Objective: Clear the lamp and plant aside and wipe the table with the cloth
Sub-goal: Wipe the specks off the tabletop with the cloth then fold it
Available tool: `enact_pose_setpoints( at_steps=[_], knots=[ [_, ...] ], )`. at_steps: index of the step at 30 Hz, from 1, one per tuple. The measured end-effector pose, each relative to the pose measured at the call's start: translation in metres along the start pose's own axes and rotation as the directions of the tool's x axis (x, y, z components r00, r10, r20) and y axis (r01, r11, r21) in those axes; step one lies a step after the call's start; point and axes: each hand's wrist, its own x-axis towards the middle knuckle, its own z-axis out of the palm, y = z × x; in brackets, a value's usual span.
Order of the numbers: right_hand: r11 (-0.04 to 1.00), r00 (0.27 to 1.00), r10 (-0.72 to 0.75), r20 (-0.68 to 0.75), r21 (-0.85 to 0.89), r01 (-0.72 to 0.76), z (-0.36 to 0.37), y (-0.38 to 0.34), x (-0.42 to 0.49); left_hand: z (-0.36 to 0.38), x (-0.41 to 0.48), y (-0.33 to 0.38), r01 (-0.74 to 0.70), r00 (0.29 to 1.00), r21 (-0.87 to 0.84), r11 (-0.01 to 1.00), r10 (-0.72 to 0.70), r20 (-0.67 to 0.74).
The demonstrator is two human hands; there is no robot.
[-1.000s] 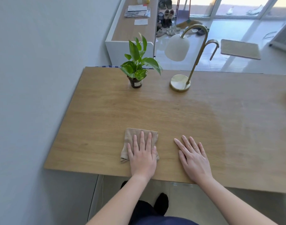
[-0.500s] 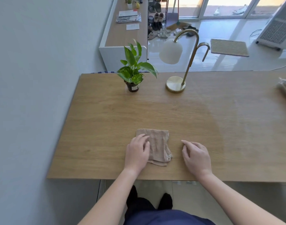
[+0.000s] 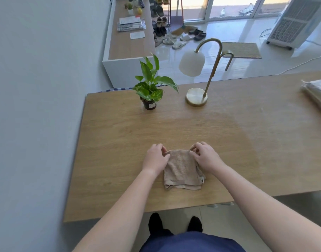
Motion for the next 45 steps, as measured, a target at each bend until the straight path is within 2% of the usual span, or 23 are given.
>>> enact_pose_setpoints(
  at_steps=[2,5,7,10,13,18,23,26,31,36,45],
  knots=[
    [0.997,1.000,0.007,0.019,-0.076,-0.005,-0.001,-0.001,0.002,0.000,0.002,-0.001,-0.009,1.000,-0.022,1.000,0.009,0.011],
    [0.973,0.983,-0.096,-0.158,-0.223,0.059,0.006,-0.008,-0.002,-0.003,0.003,-0.006,-0.028,1.000,-0.014,0.999,0.028,-0.003],
    [0.959,0.955,-0.199,-0.219,-0.243,0.144,0.017,-0.016,-0.010,-0.004,0.004,-0.012,-0.062,0.996,0.097,0.993,0.068,-0.052],
    [0.939,0.957,-0.271,-0.105,-0.248,0.239,0.043,-0.028,-0.019,-0.007,0.004,-0.029,-0.084,0.987,0.204,0.975,0.111,-0.120],
    [0.923,0.970,-0.244,-0.018,-0.312,0.226,0.074,-0.031,-0.028,-0.007,-0.002,-0.056,-0.069,0.988,0.262,0.963,0.102,-0.115],
    [0.901,0.967,-0.245,-0.071,-0.385,0.200,0.094,-0.025,-0.027,-0.003,-0.013,-0.098,-0.083,0.977,0.382,0.920,0.151,-0.152],
    [0.892,0.960,-0.271,-0.074,-0.394,0.222,0.077,-0.010,-0.015,0.002,-0.012,-0.107,-0.076,0.963,0.403,0.912,0.172,-0.208],
    [0.913,0.968,-0.216,-0.127,-0.379,0.154,0.052,0.014,0.003,0.003,-0.011,-0.106,-0.080,0.962,0.401,0.912,0.176,-0.208],
    [0.943,0.970,0.006,-0.245,-0.322,-0.087,-0.008,0.055,0.043,0.004,-0.012,-0.107,-0.086,0.958,0.420,0.904,0.190,-0.214],
    [0.933,0.929,0.204,-0.310,-0.225,-0.280,-0.015,0.025,0.080,0.008,-0.007,-0.112,-0.077,0.947,0.439,0.895,0.204,-0.249],
    [0.930,0.937,0.207,-0.282,-0.242,-0.278,-0.003,0.011,0.072,0.012,-0.005,-0.116,-0.049,0.945,0.484,0.874,0.197,-0.260]
  ],
)
